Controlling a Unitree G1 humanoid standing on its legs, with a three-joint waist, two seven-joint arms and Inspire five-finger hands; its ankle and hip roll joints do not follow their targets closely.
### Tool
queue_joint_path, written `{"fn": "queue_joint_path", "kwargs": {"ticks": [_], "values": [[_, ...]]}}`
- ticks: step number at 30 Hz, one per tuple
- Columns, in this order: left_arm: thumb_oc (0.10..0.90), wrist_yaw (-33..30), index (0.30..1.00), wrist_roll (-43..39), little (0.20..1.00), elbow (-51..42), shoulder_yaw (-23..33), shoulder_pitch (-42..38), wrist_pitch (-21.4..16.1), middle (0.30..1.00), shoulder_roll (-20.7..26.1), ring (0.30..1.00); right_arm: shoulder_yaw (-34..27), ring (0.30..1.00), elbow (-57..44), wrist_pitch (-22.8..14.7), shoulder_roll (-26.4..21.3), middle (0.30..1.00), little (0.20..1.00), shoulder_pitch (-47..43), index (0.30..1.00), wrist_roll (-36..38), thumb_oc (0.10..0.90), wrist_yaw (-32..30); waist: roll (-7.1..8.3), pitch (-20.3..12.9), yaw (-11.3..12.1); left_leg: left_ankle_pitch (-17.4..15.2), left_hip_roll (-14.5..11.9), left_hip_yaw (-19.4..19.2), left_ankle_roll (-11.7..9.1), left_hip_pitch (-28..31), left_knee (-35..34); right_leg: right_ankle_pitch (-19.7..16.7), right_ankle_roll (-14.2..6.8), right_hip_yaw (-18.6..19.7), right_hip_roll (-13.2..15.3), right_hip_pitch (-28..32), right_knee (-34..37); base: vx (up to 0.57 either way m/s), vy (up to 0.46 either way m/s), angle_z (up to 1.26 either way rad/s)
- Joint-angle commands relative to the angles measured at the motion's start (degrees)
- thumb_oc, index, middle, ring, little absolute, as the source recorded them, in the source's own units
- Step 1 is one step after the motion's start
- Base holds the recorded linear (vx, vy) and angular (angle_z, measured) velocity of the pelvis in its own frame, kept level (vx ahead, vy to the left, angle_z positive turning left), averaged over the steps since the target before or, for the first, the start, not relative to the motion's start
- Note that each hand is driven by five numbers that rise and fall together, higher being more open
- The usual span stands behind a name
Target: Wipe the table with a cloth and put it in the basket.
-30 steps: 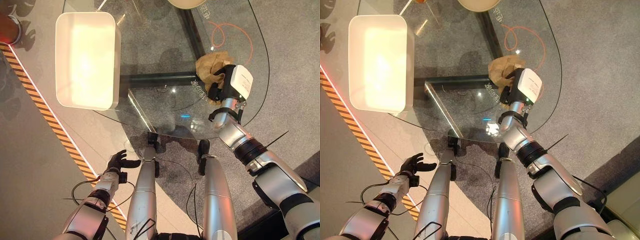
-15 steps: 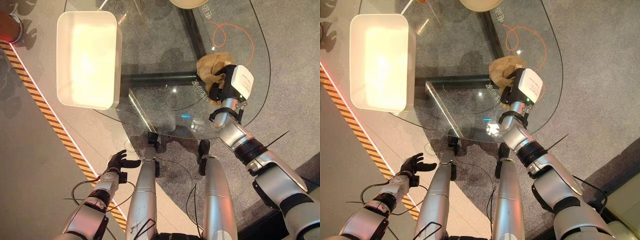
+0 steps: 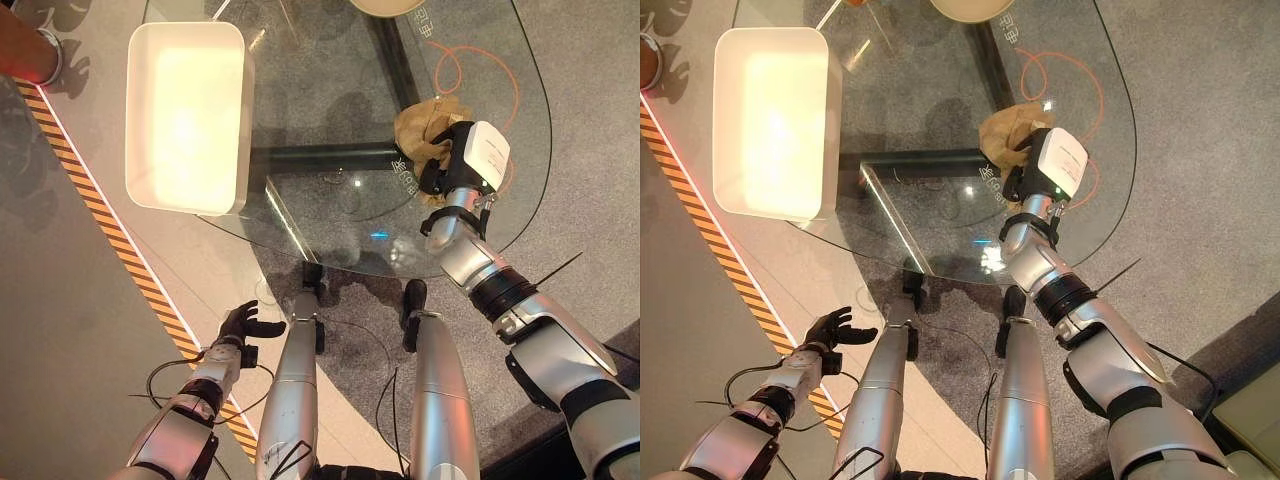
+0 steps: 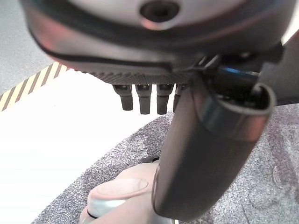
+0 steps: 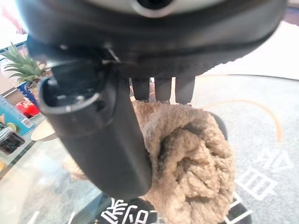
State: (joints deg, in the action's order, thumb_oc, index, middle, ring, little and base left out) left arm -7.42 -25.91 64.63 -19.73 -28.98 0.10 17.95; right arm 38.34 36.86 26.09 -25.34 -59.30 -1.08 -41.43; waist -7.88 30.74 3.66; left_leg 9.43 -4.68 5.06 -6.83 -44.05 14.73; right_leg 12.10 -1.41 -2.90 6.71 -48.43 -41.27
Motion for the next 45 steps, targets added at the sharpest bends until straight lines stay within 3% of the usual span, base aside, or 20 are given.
{"fn": "queue_joint_path", "kwargs": {"ticks": [1,21,32,39,45], "values": [[0.800,-0.64,0.900,1.16,0.900,1.87,-1.89,-0.17,0.31,0.900,-0.70,0.900,3.11,0.300,-4.35,-6.94,3.18,0.300,0.200,-9.11,0.300,-8.50,0.100,2.64,0.12,-0.95,1.84,-7.60,8.00,-5.09,6.77,0.36,6.07,-8.52,1.01,-4.46,-1.31,1.75,13.18,0.01,0.034,0.01],[0.800,-1.08,0.900,1.50,0.900,-0.35,-2.74,-0.09,1.84,0.900,-1.90,0.900,8.84,0.300,-10.83,-9.61,7.54,0.300,0.200,-9.59,0.300,-20.69,0.100,15.21,-0.61,-0.95,3.16,-7.15,9.05,-4.39,6.88,0.36,6.05,-8.93,0.73,-5.26,-0.26,1.67,13.32,0.01,0.009,0.06],[0.800,-1.27,0.900,1.65,0.900,-0.67,-3.37,-0.09,1.94,0.900,-2.04,0.900,12.91,0.300,-12.44,-13.43,9.36,0.300,0.200,-8.39,0.300,-25.62,0.100,23.10,-0.79,-0.95,3.50,-6.94,9.35,-4.15,6.83,0.12,5.91,-9.22,0.47,-5.51,0.00,1.21,13.32,0.00,0.000,0.00],[0.800,-0.79,0.900,1.78,0.900,-0.73,-3.35,-0.33,2.40,0.900,-1.93,0.900,14.48,0.300,-12.58,-14.17,9.83,0.300,0.200,-7.68,0.300,-26.62,0.100,25.77,-0.88,-0.95,3.48,-6.89,9.37,-4.28,6.77,0.20,5.91,-9.26,0.41,-5.41,0.06,1.15,13.24,0.00,0.001,0.02],[0.800,-0.63,0.900,1.62,0.900,-0.72,-3.80,-0.87,2.78,0.900,-1.76,0.900,15.11,0.300,-11.67,-12.69,9.42,0.300,0.200,-7.27,0.300,-26.49,0.100,23.82,-0.69,-0.95,3.44,-6.94,9.26,-4.26,6.72,-0.02,6.05,-9.46,0.24,-5.52,0.16,1.00,13.30,0.00,0.000,0.00]]}}
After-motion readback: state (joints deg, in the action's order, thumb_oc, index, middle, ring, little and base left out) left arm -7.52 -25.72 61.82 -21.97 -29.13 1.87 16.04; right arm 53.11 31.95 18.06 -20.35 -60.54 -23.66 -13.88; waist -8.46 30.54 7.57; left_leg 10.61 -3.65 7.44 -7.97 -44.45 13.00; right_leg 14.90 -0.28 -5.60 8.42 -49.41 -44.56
